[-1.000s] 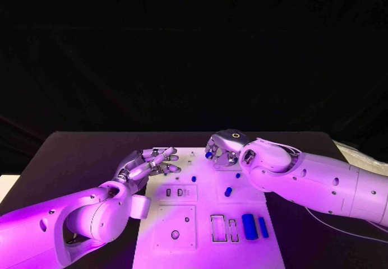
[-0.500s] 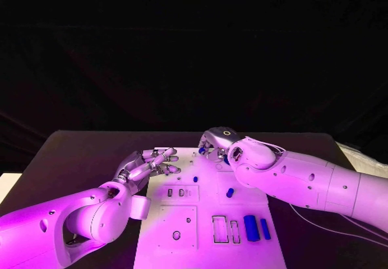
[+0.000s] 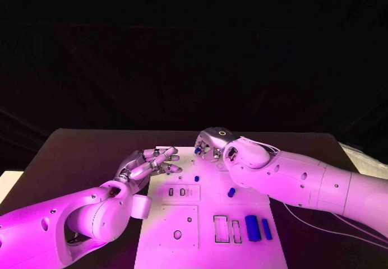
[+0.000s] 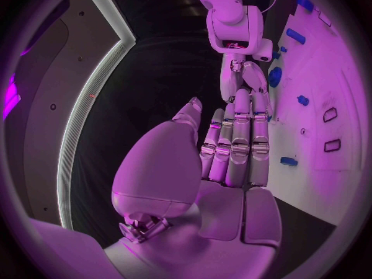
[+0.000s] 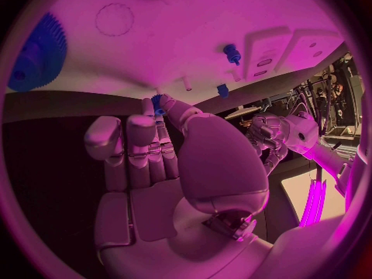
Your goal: Assemble the parts on the task board
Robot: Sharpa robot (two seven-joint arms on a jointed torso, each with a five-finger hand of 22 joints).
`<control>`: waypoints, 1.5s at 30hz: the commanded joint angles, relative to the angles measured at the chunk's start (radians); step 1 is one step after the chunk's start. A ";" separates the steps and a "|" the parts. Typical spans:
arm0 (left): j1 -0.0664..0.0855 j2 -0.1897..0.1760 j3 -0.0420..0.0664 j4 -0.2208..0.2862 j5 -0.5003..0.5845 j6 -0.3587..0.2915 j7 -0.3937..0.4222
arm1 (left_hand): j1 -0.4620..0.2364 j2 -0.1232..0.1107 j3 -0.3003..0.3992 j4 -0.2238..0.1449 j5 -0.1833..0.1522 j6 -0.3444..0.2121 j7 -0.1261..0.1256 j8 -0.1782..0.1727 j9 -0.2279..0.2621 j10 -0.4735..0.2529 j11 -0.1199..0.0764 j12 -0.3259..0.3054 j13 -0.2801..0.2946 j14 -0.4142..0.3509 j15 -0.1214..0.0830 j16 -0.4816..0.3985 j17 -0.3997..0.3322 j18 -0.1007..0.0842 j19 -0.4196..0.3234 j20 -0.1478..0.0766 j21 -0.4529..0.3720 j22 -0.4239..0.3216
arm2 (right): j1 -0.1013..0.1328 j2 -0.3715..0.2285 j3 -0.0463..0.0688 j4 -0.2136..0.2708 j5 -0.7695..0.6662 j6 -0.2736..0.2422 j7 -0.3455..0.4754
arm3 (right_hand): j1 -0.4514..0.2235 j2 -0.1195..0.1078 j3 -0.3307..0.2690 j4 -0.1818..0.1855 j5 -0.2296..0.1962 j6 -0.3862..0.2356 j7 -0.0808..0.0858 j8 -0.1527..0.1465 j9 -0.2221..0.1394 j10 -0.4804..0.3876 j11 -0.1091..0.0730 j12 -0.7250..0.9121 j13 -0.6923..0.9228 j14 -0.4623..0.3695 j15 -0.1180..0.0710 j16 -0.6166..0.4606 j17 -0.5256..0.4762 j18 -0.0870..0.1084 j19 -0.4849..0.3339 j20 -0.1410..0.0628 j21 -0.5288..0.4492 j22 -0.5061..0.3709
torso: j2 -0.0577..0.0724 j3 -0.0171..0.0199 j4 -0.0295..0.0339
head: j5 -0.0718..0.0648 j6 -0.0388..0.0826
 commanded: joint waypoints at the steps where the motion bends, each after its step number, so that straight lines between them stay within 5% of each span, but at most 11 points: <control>1: 0.002 0.002 0.001 0.003 0.001 0.017 0.004 | 0.004 0.004 -0.002 -0.005 -0.002 0.003 0.004 -0.006 -0.001 0.005 0.003 -0.005 0.001 -0.003 0.002 0.000 0.001 0.010 0.007 0.001 0.006 0.001 | -0.001 0.007 -0.001 -0.004 -0.002 0.024 0.013 | 0.002 -0.007 0.016 0.008 0.002 -0.001 0.002 0.005 0.029 -0.007 0.000 -0.004 -0.001 0.017 0.001 0.003 0.001 -0.008 -0.001 0.003 0.007 0.001 | 0.001 0.0007 0.0001 | 0.002 -0.002; 13: 0.003 0.002 0.001 0.004 0.001 0.017 0.004 | 0.004 0.004 -0.002 -0.005 -0.002 0.003 0.004 -0.006 -0.001 0.005 0.003 -0.005 0.001 -0.003 0.002 0.000 0.001 0.010 0.007 0.001 0.006 0.001 | -0.003 0.023 -0.003 -0.023 -0.006 0.043 0.004 | -0.002 -0.017 0.016 0.012 0.000 -0.013 0.009 -0.004 0.028 -0.024 0.006 -0.007 -0.003 0.012 0.006 0.000 -0.006 -0.006 -0.009 0.006 0.006 -0.004 | 0.002 0.0002 -0.0011 | 0.004 -0.002; 18: 0.004 0.002 0.001 0.004 0.001 0.017 0.003 | 0.005 0.005 -0.002 -0.006 -0.002 0.003 0.004 -0.006 -0.001 0.006 0.003 -0.006 0.001 -0.005 0.003 -0.001 0.003 0.009 0.006 0.001 0.005 0.001 | -0.003 0.028 -0.004 -0.029 -0.007 0.033 0.000 | -0.014 -0.051 0.012 0.023 -0.001 -0.089 0.034 -0.023 0.012 -0.110 0.029 -0.008 -0.010 -0.008 0.026 -0.038 -0.055 0.004 -0.052 0.021 -0.023 -0.059 | 0.003 0.0007 -0.0011 | 0.004 -0.001; 23: 0.004 0.002 0.001 0.004 0.001 0.017 0.003 | 0.005 0.005 -0.002 -0.006 -0.002 0.003 0.004 -0.006 -0.001 0.006 0.003 -0.006 0.001 -0.005 0.003 -0.001 0.003 0.009 0.006 0.001 0.005 0.001 | -0.003 0.027 -0.004 -0.028 -0.007 0.012 0.000 | -0.010 -0.074 -0.008 0.025 -0.005 -0.153 0.035 -0.022 -0.004 -0.205 0.043 -0.004 -0.009 -0.046 0.038 -0.112 -0.140 0.021 -0.115 0.037 -0.077 -0.143 | 0.003 0.0007 -0.0016 | 0.003 0.000; 30: 0.004 -0.002 0.001 0.004 0.001 0.016 0.003 | 0.005 0.005 -0.002 -0.007 -0.002 0.003 0.004 -0.006 -0.001 0.006 0.003 -0.006 0.001 -0.005 0.003 -0.001 0.003 0.009 0.006 0.001 0.005 0.001 | -0.003 -0.022 -0.004 0.028 -0.002 -0.039 0.004 | -0.004 -0.079 -0.026 0.026 -0.012 -0.160 0.034 -0.018 -0.004 -0.216 0.044 0.004 -0.007 -0.056 0.038 -0.136 -0.170 0.026 -0.133 0.040 -0.093 -0.169 | 0.003 0.0018 -0.0047 | 0.003 0.003; 39: 0.004 -0.014 0.001 0.007 0.001 0.017 0.004 | 0.005 0.005 -0.002 -0.007 -0.002 0.003 0.004 -0.007 -0.001 0.006 0.003 -0.006 0.001 -0.005 0.003 -0.001 0.004 0.009 0.006 0.001 0.005 0.001 | 0.008 -0.209 0.009 0.208 0.102 -0.037 -0.014 | 0.002 -0.073 -0.029 0.043 0.021 -0.111 0.032 -0.009 0.003 -0.059 0.019 0.079 0.013 0.000 0.020 -0.016 -0.040 0.002 -0.044 0.027 -0.012 -0.037 | -0.004 0.0046 -0.0216 | 0.005 0.006; 45: 0.004 -0.015 0.001 0.002 0.001 0.021 0.004 | 0.005 0.005 -0.002 -0.007 -0.002 0.003 0.005 -0.007 -0.001 0.006 0.003 -0.007 0.001 -0.006 0.003 -0.001 0.004 0.009 0.006 0.001 0.005 0.001 | 0.023 -0.317 0.014 0.267 0.224 0.039 -0.046 | -0.045 -0.145 -0.122 0.074 0.119 -0.138 0.007 -0.019 -0.005 0.144 -0.024 0.219 0.116 0.051 -0.015 0.175 0.176 -0.039 0.085 -0.005 0.118 0.184 | -0.009 0.0061 -0.0305 | 0.002 0.007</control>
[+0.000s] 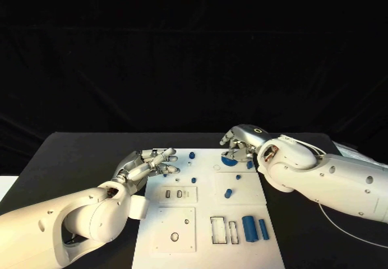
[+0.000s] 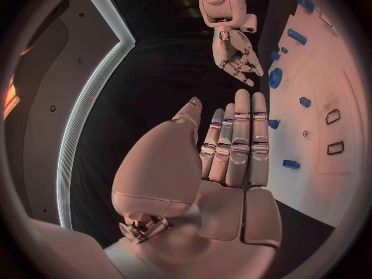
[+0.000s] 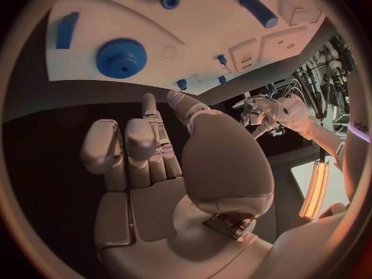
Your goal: Assemble the parts on the task board
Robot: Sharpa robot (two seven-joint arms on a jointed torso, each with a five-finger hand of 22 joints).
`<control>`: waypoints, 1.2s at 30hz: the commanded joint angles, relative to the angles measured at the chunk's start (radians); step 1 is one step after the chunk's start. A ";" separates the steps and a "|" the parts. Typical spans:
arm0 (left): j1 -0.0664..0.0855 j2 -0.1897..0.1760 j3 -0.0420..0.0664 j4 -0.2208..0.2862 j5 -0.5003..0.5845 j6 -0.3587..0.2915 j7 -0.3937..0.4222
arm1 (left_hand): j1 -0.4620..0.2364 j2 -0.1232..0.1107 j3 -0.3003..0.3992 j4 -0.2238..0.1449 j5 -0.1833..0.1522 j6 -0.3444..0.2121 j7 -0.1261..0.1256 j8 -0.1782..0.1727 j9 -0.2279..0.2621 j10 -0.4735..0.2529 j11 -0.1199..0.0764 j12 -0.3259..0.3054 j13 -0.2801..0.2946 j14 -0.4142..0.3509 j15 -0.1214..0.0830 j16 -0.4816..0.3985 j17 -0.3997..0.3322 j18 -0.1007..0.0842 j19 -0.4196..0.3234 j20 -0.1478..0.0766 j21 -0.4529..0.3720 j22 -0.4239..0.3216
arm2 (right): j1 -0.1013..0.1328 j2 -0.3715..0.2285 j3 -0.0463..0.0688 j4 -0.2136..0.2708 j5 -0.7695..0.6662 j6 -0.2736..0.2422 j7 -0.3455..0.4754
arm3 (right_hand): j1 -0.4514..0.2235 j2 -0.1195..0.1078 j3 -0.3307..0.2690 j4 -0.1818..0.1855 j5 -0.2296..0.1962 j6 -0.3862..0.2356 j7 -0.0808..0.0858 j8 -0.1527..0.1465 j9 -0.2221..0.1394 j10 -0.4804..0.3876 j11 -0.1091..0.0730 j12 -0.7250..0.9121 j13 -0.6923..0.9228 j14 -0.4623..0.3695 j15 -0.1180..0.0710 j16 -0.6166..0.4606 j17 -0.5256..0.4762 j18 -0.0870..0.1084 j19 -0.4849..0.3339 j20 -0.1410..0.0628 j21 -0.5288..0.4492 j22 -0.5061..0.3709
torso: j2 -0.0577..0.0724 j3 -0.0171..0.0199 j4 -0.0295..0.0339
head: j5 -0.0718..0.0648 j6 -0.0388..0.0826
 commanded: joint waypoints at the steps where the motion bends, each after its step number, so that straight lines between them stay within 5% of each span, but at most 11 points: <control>1: 0.001 0.001 0.001 -0.001 0.000 0.021 0.006 | 0.005 0.005 0.001 -0.004 -0.002 0.003 0.005 -0.003 -0.001 0.006 0.003 -0.007 0.001 -0.006 0.003 -0.001 0.002 0.010 0.006 0.001 0.005 0.001 | 0.003 -0.025 0.001 0.010 0.120 0.072 -0.040 | -0.009 -0.021 -0.049 0.010 0.019 -0.019 -0.008 -0.006 -0.004 0.052 -0.019 0.067 0.059 0.056 -0.012 0.098 0.116 -0.022 0.054 -0.012 0.055 0.097 | -0.005 0.0023 -0.0088 | -0.001 0.002; 4: 0.001 0.002 0.001 -0.003 0.000 0.023 0.005 | 0.005 0.005 0.001 -0.004 -0.002 0.003 0.005 -0.003 -0.001 0.006 0.003 -0.007 0.001 -0.006 0.003 -0.001 0.002 0.010 0.006 0.001 0.005 0.001 | 0.005 -0.040 0.001 0.001 0.145 0.107 -0.052 | 0.004 -0.011 -0.126 0.028 0.029 -0.041 -0.009 -0.004 -0.004 0.024 -0.019 0.193 0.202 0.060 -0.013 0.187 0.221 -0.033 0.080 -0.016 0.091 0.157 | -0.005 0.0035 -0.0096 | 0.000 0.001; 5: 0.001 0.003 0.001 -0.003 0.000 0.024 0.005 | 0.005 0.005 0.001 -0.004 -0.002 0.003 0.005 -0.003 -0.001 0.006 0.003 -0.007 0.001 -0.006 0.003 -0.001 0.002 0.010 0.006 0.001 0.005 0.001 | 0.005 -0.043 0.001 -0.007 0.153 0.121 -0.056 | 0.061 0.033 -0.221 0.062 0.034 -0.045 -0.004 0.009 0.003 -0.107 -0.014 0.405 0.474 0.045 -0.010 0.234 0.270 -0.039 0.080 -0.001 0.109 0.181 | -0.005 0.0045 -0.0095 | -0.001 -0.001; 8: 0.001 0.003 0.001 -0.005 0.000 0.025 0.005 | 0.005 0.005 0.001 -0.004 -0.002 0.003 0.005 -0.003 -0.001 0.006 0.003 -0.007 0.001 -0.006 0.003 -0.001 0.002 0.010 0.006 0.001 0.005 0.001 | 0.006 -0.039 0.001 -0.029 0.162 0.141 -0.063 | 0.074 0.039 -0.253 0.087 0.033 -0.056 0.001 0.000 0.002 -0.094 -0.009 0.530 0.620 0.052 0.003 0.263 0.309 -0.038 0.087 -0.003 0.120 0.202 | -0.005 0.0033 -0.0085 | -0.002 -0.001; 36: 0.001 0.009 0.001 -0.011 0.000 0.028 0.002 | 0.005 0.005 0.001 -0.004 -0.002 0.003 0.005 -0.003 -0.001 0.006 0.003 -0.007 0.001 -0.006 0.003 -0.001 0.002 0.010 0.006 0.001 0.005 0.001 | -0.003 0.071 -0.001 -0.151 0.153 0.205 -0.082 | 0.114 0.067 -0.270 0.104 0.037 -0.042 0.003 0.006 0.006 -0.044 -0.006 0.747 0.864 0.061 0.003 0.311 0.377 -0.046 0.105 0.002 0.140 0.242 | -0.004 0.0028 -0.0084 | 0.001 -0.008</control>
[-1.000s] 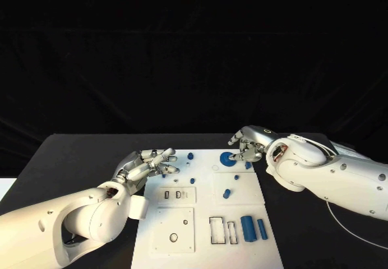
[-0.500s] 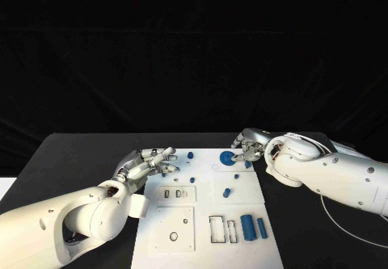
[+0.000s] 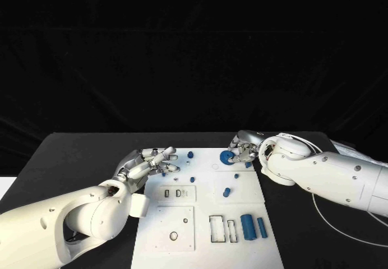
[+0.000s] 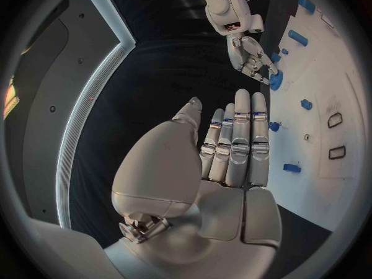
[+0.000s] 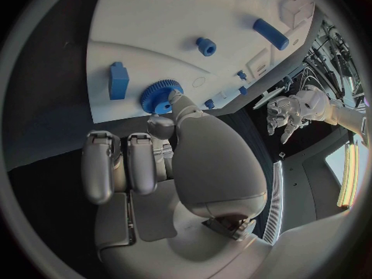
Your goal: Assemble the parts on the task board
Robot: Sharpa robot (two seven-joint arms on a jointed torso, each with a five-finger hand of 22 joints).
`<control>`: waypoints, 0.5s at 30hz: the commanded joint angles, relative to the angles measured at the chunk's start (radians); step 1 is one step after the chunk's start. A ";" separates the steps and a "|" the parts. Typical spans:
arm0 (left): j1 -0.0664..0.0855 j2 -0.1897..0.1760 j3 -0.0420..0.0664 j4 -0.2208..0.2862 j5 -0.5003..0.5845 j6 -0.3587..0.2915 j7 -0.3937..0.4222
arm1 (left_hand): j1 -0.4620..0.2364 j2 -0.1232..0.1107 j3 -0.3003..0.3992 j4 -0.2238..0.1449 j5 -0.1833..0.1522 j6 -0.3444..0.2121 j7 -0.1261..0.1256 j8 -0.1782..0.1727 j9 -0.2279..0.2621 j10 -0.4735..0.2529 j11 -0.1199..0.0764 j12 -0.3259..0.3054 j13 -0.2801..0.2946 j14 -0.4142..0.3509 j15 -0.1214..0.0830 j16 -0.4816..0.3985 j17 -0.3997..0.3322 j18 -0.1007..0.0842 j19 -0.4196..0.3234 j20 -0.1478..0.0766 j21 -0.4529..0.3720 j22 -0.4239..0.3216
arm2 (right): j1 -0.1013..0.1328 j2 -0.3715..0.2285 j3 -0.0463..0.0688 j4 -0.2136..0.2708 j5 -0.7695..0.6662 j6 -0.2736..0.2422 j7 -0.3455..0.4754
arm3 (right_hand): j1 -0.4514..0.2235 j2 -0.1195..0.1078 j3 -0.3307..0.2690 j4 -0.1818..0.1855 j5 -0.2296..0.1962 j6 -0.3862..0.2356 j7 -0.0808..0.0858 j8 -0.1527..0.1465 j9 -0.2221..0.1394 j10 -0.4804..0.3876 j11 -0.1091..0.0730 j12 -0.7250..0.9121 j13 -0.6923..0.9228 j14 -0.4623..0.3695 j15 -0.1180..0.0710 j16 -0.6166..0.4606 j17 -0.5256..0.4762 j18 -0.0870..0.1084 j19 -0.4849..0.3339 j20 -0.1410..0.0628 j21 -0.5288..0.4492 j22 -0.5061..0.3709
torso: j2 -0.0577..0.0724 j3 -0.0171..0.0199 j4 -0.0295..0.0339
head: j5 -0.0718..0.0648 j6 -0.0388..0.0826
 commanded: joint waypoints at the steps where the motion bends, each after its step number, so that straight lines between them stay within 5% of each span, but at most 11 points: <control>1: 0.001 0.002 0.001 0.000 0.000 0.021 0.004 | 0.005 0.005 0.001 -0.004 -0.002 0.003 0.005 -0.003 -0.001 0.006 0.003 -0.007 0.001 -0.006 0.003 -0.001 0.001 0.010 0.006 0.001 0.005 0.001 | -0.001 0.007 0.000 -0.003 -0.008 0.028 -0.005 | 0.008 0.003 -0.005 0.001 0.004 0.010 -0.002 0.002 0.002 0.010 -0.002 0.013 0.013 0.058 0.006 0.008 0.004 -0.016 0.009 -0.001 0.007 0.021 | 0.000 0.0002 0.0000 | 0.000 -0.003; 15: 0.001 0.003 0.001 -0.002 0.000 0.022 0.002 | 0.007 0.007 0.002 -0.006 -0.001 0.004 0.004 -0.004 0.000 0.007 0.003 -0.008 0.002 -0.007 0.003 -0.003 0.005 0.010 0.004 0.001 0.005 0.001 | -0.002 0.014 -0.001 -0.010 -0.027 0.035 -0.009 | 0.029 0.021 0.001 -0.011 -0.006 0.038 -0.005 0.011 0.005 0.049 -0.004 0.126 0.130 0.063 0.004 0.032 0.040 -0.021 0.022 -0.002 0.019 0.046 | 0.000 0.0001 -0.0002 | 0.000 -0.003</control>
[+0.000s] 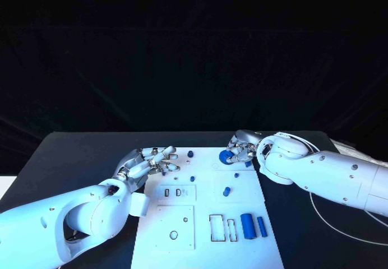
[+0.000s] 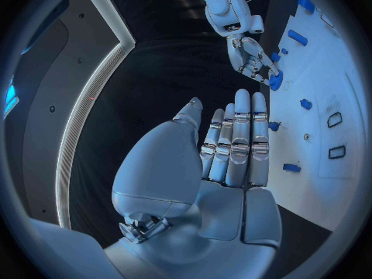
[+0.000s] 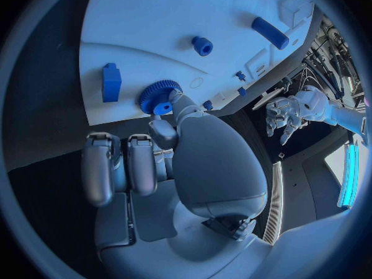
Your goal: Assemble the parts on the task board
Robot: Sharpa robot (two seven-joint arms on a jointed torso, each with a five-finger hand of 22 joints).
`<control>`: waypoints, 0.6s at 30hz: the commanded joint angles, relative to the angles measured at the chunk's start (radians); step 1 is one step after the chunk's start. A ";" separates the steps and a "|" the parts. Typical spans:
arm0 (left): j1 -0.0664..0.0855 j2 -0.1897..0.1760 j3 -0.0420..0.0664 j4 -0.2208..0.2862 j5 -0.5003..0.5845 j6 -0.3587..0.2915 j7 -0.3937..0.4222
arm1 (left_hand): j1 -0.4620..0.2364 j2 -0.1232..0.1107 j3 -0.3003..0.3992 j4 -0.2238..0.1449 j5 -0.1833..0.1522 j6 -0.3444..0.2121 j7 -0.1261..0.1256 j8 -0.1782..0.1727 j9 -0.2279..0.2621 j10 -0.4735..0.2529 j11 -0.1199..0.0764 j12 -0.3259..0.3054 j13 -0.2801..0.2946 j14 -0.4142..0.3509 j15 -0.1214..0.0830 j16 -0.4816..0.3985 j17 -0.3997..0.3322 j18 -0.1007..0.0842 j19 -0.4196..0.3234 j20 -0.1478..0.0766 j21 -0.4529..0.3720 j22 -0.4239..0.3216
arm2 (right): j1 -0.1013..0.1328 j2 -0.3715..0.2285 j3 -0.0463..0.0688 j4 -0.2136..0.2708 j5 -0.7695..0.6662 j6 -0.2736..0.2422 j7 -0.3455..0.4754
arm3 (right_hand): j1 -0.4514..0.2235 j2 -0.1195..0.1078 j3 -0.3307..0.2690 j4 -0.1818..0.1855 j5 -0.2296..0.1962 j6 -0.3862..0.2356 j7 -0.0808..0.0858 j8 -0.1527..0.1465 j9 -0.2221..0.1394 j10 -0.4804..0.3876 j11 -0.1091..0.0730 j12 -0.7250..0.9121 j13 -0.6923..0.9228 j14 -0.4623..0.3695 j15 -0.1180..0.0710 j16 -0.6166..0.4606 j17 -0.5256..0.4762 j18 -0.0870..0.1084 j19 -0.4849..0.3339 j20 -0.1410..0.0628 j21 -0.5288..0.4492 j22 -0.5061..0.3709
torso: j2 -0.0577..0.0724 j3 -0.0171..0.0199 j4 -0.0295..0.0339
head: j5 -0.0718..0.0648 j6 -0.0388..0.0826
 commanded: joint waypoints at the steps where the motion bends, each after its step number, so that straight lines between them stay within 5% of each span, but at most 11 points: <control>1: 0.001 0.003 0.001 0.001 0.000 0.021 0.004 | 0.003 0.003 0.002 -0.006 -0.001 0.004 0.004 -0.004 0.000 0.007 0.003 -0.002 0.001 -0.007 0.003 -0.003 0.001 0.010 0.004 0.001 0.005 0.002 | -0.003 0.004 -0.002 -0.005 -0.029 0.029 -0.011 | 0.012 0.005 0.003 -0.010 -0.008 0.011 -0.002 0.004 0.002 0.014 0.000 0.030 0.030 0.063 0.004 0.009 0.041 -0.021 0.012 0.000 0.006 0.050 | 0.000 -0.0002 -0.0001 | 0.000 0.000; 7: 0.001 0.004 0.001 0.000 0.000 0.021 0.003 | 0.005 0.004 0.003 -0.007 -0.001 0.004 0.004 -0.004 0.000 0.007 0.003 -0.003 0.002 -0.008 0.003 -0.003 0.003 0.010 0.004 0.001 0.005 0.002 | -0.008 0.014 -0.004 -0.005 -0.090 0.025 -0.024 | 0.024 0.015 0.018 -0.022 -0.015 0.054 -0.012 0.019 0.008 0.055 -0.007 0.126 0.124 0.068 -0.001 0.029 0.072 -0.027 0.029 -0.003 0.019 0.079 | 0.001 0.0005 0.0013 | -0.001 -0.001; 18: 0.001 0.003 0.001 -0.005 0.000 0.024 0.003 | 0.006 0.006 0.004 -0.008 -0.001 0.004 0.004 -0.005 0.000 0.007 0.003 -0.004 0.002 -0.008 0.003 -0.003 0.004 0.010 0.004 0.001 0.005 0.002 | -0.019 0.006 -0.004 0.078 -0.146 -0.168 -0.035 | 0.026 0.041 0.060 -0.028 -0.005 0.106 -0.031 0.033 0.020 0.093 -0.023 0.204 0.202 0.073 -0.014 0.048 0.100 -0.037 0.056 -0.014 0.038 0.123 | 0.000 0.0001 0.0029 | 0.000 0.000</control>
